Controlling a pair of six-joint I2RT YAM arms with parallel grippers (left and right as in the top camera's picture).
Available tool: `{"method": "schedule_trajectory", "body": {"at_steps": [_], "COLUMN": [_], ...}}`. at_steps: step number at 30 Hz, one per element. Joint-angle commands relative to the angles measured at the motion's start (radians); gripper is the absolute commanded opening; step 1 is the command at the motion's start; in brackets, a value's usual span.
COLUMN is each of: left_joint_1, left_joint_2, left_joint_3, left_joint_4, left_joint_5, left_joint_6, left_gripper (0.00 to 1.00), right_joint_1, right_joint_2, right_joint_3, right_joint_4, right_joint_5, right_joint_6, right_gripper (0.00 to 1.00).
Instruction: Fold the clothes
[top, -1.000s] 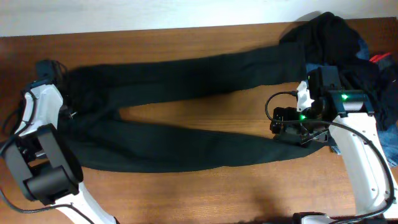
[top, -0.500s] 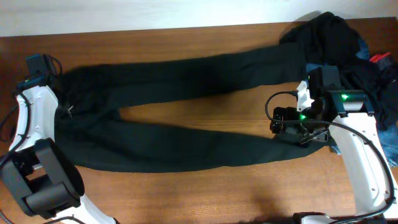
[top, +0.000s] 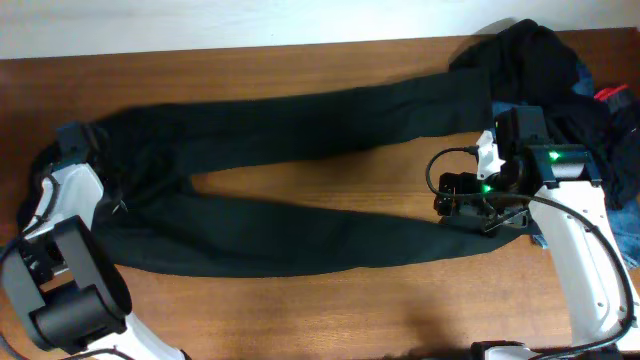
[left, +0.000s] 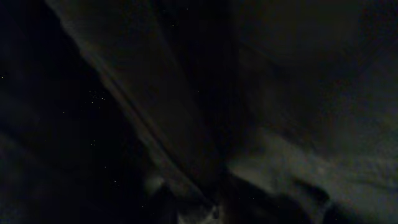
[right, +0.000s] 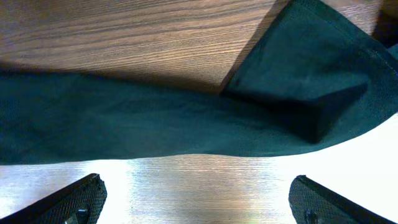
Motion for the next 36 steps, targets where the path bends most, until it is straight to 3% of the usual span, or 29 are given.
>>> {"method": "schedule_trajectory", "body": {"at_steps": [1, 19, 20, 21, 24, 28, 36], "left_joint_1": [0.023, 0.186, 0.19, 0.19, 0.187, 0.187, 0.187], "left_joint_2": [-0.014, -0.014, -0.014, -0.014, -0.015, -0.017, -0.069], "left_joint_3": [-0.019, -0.018, -0.018, -0.018, -0.014, 0.016, 0.134], "left_joint_4": [0.044, 0.206, 0.214, 0.227, 0.235, 0.214, 0.115], "left_joint_5": [-0.002, 0.008, 0.011, 0.022, 0.055, 0.133, 0.252], "left_joint_6": [-0.005, 0.224, 0.234, 0.253, 0.272, 0.273, 0.272], "left_gripper": [0.02, 0.01, 0.05, 0.25, 0.67, 0.97, 0.99], "right_joint_1": [0.006, 0.006, 0.006, 0.006, 0.006, 0.006, 0.005], "right_joint_2": [0.002, 0.002, 0.002, 0.002, 0.002, 0.002, 0.018], "right_joint_3": [-0.002, -0.002, -0.002, -0.002, -0.002, -0.002, -0.002], "right_joint_4": [-0.001, 0.004, 0.004, 0.003, -0.005, -0.037, -0.083], "right_joint_5": [-0.031, -0.042, -0.042, -0.042, -0.041, -0.04, -0.014], "right_joint_6": [-0.01, -0.007, -0.007, -0.007, -0.007, -0.011, -0.01], "right_gripper": [0.99, 0.99, 0.99, 0.99, 0.99, 0.99, 0.99]}}
